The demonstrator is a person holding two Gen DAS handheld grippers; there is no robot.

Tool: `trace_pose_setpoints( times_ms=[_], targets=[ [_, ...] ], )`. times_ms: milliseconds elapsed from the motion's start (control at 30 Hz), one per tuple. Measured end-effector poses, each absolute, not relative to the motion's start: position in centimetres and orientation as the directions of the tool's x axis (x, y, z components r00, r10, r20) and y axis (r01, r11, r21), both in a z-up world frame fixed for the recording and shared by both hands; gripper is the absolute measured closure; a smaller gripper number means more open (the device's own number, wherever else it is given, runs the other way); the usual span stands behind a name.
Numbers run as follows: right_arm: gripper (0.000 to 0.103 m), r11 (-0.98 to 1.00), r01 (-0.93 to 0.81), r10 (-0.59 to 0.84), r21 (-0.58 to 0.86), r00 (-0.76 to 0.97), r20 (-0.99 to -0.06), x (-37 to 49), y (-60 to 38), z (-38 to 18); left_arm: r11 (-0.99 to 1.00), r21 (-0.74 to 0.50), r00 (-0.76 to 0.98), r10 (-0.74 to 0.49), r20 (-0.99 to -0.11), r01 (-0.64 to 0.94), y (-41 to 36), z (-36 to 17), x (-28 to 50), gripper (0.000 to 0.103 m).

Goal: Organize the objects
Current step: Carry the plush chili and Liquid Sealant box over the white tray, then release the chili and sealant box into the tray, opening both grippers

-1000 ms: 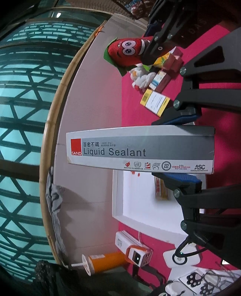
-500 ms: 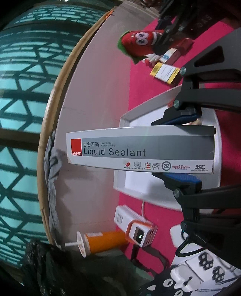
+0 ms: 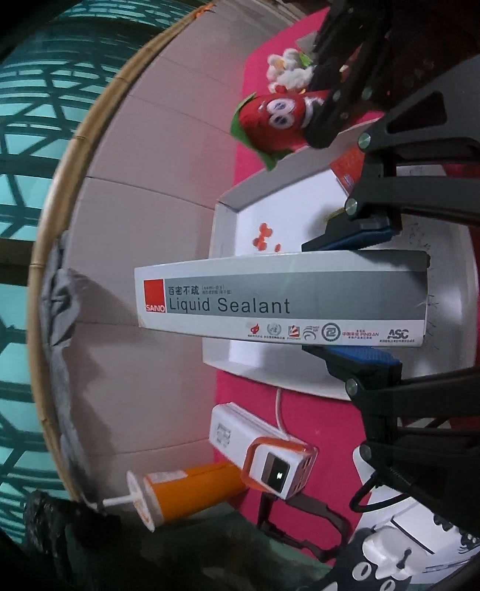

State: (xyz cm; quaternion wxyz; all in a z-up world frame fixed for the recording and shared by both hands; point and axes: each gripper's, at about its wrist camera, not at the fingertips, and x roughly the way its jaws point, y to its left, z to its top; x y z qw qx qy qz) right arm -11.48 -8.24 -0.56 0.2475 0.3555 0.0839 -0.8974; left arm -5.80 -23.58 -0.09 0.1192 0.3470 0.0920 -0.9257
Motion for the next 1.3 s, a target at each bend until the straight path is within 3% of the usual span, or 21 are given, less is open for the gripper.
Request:
trace_pose_setpoints(
  times_ms=[367,433,467,500,533,567,967,1167,1300],
  targets=[
    [0.066,-0.872,0.490,-0.335,-0.002,-0.597,-0.729,-15.4,-11.6,-4.3,-0.940,-0.068,-0.702,-0.201,-0.683,0.335,-24.1,-1.2,-6.9,0.060],
    [0.055,-0.871,0.491,-0.353,0.028,-0.583,-0.732,-15.5,-11.4,-4.7,-0.934,-0.075,-0.710,-0.212,-0.672,0.350,-24.5,-0.8,-6.5,0.058],
    [0.037,-0.869,0.493,-0.365,0.043,-0.579,-0.729,-15.4,-11.2,-4.8,-0.932,-0.080,-0.713,-0.213,-0.668,0.353,-24.7,-0.7,-6.3,0.053],
    [0.018,-0.866,0.497,-0.380,0.059,-0.576,-0.724,-15.3,-11.0,-4.8,-0.933,-0.084,-0.721,-0.212,-0.660,0.351,-24.8,-0.5,-6.2,0.031],
    [0.011,-0.862,0.502,-0.397,0.076,-0.574,-0.716,-15.2,-10.7,-4.7,-0.934,-0.084,-0.728,-0.213,-0.652,0.348,-24.8,-0.3,-6.1,0.003],
    [0.006,-0.860,0.503,-0.404,0.081,-0.576,-0.710,-15.0,-10.5,-4.5,-0.933,-0.079,-0.738,-0.223,-0.637,0.350,-24.8,-0.1,-5.8,0.000],
    [0.000,-0.896,0.439,-0.375,0.071,-0.660,-0.651,-12.4,-5.6,-2.3,-0.940,-0.058,-0.781,-0.244,-0.575,0.336,-21.5,2.0,-4.7,0.000],
    [0.000,-0.925,0.371,-0.338,0.079,-0.714,-0.613,-11.2,-0.1,-1.1,-0.964,-0.066,-0.803,-0.175,-0.570,0.257,-18.2,2.2,-4.6,0.000],
    [0.000,-0.950,0.302,-0.291,0.082,-0.758,-0.584,-10.1,4.8,-0.6,-0.985,-0.092,-0.821,-0.066,-0.567,0.143,-14.9,2.1,-4.8,0.000]
  ],
)
